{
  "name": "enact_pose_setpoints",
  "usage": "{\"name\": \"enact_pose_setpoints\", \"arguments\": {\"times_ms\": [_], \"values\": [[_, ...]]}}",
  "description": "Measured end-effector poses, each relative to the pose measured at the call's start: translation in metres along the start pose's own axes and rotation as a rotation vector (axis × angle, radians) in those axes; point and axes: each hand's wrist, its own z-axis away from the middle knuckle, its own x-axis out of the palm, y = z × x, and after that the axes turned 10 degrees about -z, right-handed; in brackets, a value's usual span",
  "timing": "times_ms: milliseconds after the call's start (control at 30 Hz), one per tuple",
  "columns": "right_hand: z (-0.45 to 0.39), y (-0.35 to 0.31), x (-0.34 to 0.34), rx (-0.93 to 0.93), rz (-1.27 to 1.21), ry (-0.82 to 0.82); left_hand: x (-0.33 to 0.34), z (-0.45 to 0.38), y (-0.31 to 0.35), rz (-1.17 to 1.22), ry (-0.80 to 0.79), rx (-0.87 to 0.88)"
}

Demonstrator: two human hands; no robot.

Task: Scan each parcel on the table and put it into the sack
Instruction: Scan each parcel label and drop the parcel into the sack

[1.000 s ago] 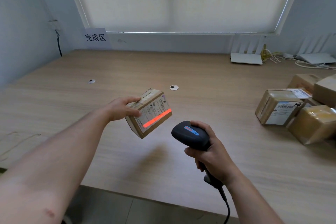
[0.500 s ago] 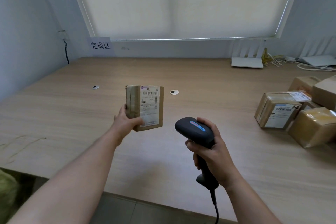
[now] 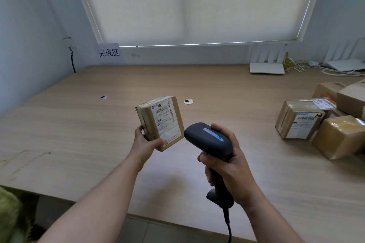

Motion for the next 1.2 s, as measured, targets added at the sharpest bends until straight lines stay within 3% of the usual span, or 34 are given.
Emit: {"name": "enact_pose_setpoints", "arguments": {"times_ms": [667, 900, 1200], "values": [[-0.002, -0.004, -0.004, 0.006, 0.089, 0.019, 0.002, 0.007, -0.001, 0.016, -0.015, 0.032], [-0.006, 0.002, 0.004, 0.001, 0.147, -0.017, -0.009, 0.038, -0.023, 0.030, 0.117, 0.052], [-0.013, 0.023, 0.051, 0.043, 0.155, -0.212, -0.059, 0.093, -0.064, 0.018, 0.358, 0.017]]}}
